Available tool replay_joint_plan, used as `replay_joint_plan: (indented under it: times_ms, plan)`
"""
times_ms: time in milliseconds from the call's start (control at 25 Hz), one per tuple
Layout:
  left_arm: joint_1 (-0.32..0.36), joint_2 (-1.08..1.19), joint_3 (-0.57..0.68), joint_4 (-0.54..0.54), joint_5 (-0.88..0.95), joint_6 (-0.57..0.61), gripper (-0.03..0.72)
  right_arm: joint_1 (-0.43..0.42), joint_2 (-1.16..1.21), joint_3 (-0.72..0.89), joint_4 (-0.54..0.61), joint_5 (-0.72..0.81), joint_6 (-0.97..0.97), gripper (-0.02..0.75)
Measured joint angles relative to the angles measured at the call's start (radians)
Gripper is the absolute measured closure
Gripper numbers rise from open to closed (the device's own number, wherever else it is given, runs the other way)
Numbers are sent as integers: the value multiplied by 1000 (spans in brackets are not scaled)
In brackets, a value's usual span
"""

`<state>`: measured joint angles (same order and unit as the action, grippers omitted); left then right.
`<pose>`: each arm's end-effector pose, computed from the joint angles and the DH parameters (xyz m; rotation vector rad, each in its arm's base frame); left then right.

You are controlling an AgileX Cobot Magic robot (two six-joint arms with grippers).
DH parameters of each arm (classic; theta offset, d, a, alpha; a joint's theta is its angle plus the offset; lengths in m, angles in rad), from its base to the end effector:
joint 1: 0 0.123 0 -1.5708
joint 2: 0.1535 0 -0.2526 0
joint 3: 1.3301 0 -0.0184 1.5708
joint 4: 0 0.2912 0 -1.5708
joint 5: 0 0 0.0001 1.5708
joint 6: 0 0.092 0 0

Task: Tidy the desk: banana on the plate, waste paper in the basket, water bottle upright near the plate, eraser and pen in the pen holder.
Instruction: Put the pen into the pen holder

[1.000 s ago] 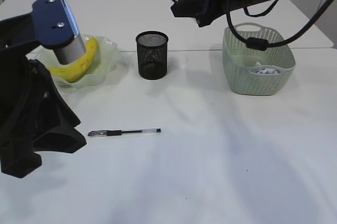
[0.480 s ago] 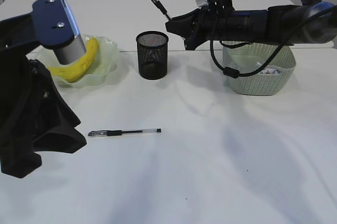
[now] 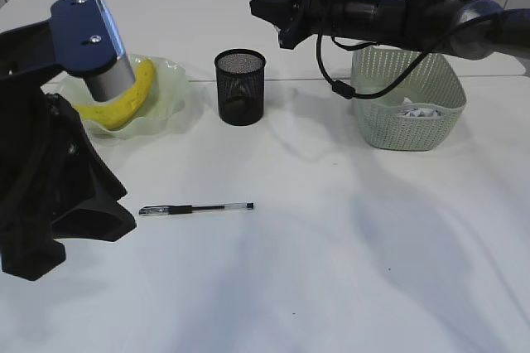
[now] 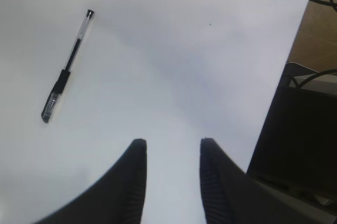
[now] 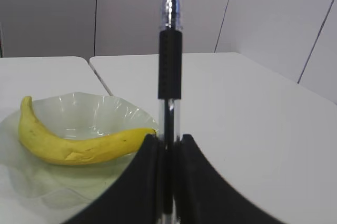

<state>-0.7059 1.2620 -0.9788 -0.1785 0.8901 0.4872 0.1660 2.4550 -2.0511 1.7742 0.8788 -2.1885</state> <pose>0.2148 -0.1998 0.2536 1.4093 2.2606 -0.2927 0.5410 0.1610 0.1735 -0.9805 1.3332 0.5945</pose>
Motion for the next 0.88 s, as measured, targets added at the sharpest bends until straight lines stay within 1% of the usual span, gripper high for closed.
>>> replay_joint_plan:
  times_ms: [440,880]
  plan:
    - [0,0,0,-2,0,0,443,28,117,-202,0,0,43,689]
    - [0,0,0,-4,0,0,443,50,198,-269,4,-7,45,689]
